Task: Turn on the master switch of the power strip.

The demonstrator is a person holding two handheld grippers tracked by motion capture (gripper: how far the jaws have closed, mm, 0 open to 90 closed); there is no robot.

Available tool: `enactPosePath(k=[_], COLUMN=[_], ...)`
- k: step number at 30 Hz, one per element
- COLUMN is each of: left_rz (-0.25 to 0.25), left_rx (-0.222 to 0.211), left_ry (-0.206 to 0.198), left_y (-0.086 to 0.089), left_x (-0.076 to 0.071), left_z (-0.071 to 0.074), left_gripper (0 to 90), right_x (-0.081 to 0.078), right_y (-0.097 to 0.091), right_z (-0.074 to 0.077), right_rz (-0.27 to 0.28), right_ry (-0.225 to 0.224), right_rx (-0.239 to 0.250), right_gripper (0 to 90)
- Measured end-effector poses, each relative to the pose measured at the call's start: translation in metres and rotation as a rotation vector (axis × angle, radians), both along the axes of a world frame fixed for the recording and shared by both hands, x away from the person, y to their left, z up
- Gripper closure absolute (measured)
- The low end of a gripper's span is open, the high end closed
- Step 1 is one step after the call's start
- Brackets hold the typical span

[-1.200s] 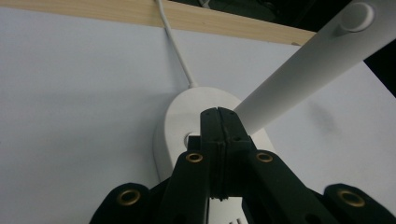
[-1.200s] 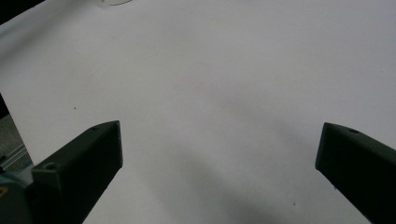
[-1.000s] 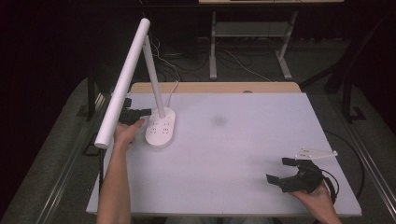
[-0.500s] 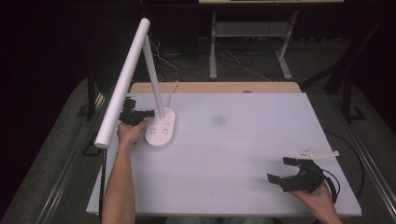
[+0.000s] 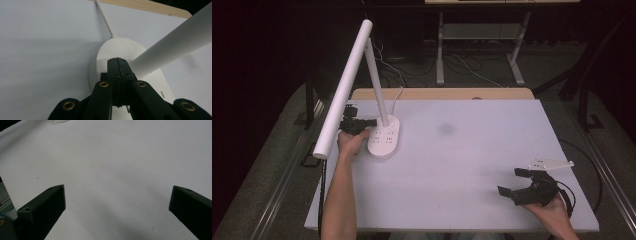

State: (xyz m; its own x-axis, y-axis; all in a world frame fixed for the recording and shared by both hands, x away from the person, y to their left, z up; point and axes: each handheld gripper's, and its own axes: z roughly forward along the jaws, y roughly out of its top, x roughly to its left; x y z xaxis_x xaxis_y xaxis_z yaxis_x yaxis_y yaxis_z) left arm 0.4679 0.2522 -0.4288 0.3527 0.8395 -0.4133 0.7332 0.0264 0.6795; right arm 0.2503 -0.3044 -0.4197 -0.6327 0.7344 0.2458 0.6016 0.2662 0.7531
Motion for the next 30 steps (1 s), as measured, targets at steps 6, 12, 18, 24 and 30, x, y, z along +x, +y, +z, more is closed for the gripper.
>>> enactPosePath(k=[6, 12, 18, 24, 30], left_rz=[-0.002, -0.026, -0.018, -0.024, -0.033], left_rx=[-0.007, -0.018, -0.025, -0.011, 0.021], left_ry=[-0.005, -0.014, -0.007, 0.005, 0.025], left_y=[0.0008, -0.0043, -0.0049, -0.0064, -0.0086], left_x=[0.0004, 0.0013, 0.0020, 0.0034, 0.0057], left_z=[-0.0007, -0.0017, -0.0024, -0.0027, -0.0006], left_gripper=[89.9, 90.0, 90.0, 90.0, 90.0], right_x=[0.0006, 0.0010, -0.0002, -0.0001, -0.0005], right_y=[0.0001, -0.0002, -0.0006, -0.0011, 0.0005], right_z=[-0.0003, -0.0008, -0.0002, -0.0008, -0.0008], right_rz=[0.002, 0.002, 0.001, 0.005, 0.017], right_ry=[0.004, 0.005, 0.002, 0.002, -0.004], right_rx=[-0.002, -0.003, -0.004, -0.007, -0.013], right_gripper=[0.1, 0.1, 0.1, 0.1, 0.1])
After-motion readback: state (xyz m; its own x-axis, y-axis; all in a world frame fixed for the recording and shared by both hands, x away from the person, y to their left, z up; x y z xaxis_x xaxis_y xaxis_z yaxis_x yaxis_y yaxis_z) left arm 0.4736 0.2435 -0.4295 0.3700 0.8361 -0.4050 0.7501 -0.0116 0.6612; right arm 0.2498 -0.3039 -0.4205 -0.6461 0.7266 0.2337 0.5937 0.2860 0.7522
